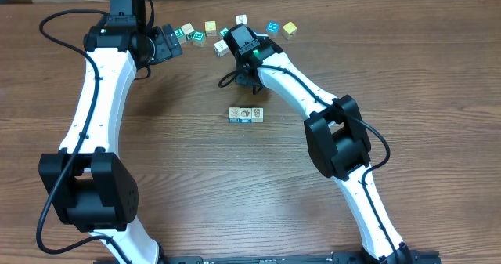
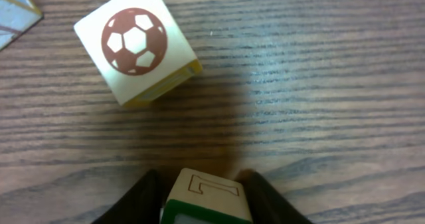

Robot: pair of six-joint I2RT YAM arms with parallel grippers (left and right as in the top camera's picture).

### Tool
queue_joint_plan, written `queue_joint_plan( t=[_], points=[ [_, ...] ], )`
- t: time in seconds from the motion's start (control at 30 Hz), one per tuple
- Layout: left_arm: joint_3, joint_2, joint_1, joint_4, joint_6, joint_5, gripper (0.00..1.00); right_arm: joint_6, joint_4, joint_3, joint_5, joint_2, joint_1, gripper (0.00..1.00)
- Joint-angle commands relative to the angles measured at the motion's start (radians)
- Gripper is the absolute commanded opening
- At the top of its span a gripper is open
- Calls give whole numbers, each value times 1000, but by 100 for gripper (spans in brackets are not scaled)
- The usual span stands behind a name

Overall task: Form a horizontal line
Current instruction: 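Lower the right gripper onto the green-edged 7 block and grasp it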

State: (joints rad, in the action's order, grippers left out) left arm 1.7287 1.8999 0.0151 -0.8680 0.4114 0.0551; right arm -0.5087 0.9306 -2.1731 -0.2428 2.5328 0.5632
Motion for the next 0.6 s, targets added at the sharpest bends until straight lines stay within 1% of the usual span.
queue_joint_plan(
  t=[0.0,0.17,0.27,0.37,0.43,0.57],
  points=[
    [8,-6,5,2,-8,-3,100,47,14,-1,15,-6,-1,48],
    [8,-6,5,2,-8,-3,100,45,19,-1,19,-6,-9,52],
    [8,-6,5,2,-8,-3,100,19,29,-1,19,-8,-9,52],
    [8,-6,6,2,-8,-3,100,8,34,-1,20,-8,-9,38],
    [8,-6,6,2,-8,-3,100,8,39,-1,20,-8,-9,33],
    [8,-6,6,2,-8,-3,100,13,59,-1,19,-8,-9,30]
  ],
)
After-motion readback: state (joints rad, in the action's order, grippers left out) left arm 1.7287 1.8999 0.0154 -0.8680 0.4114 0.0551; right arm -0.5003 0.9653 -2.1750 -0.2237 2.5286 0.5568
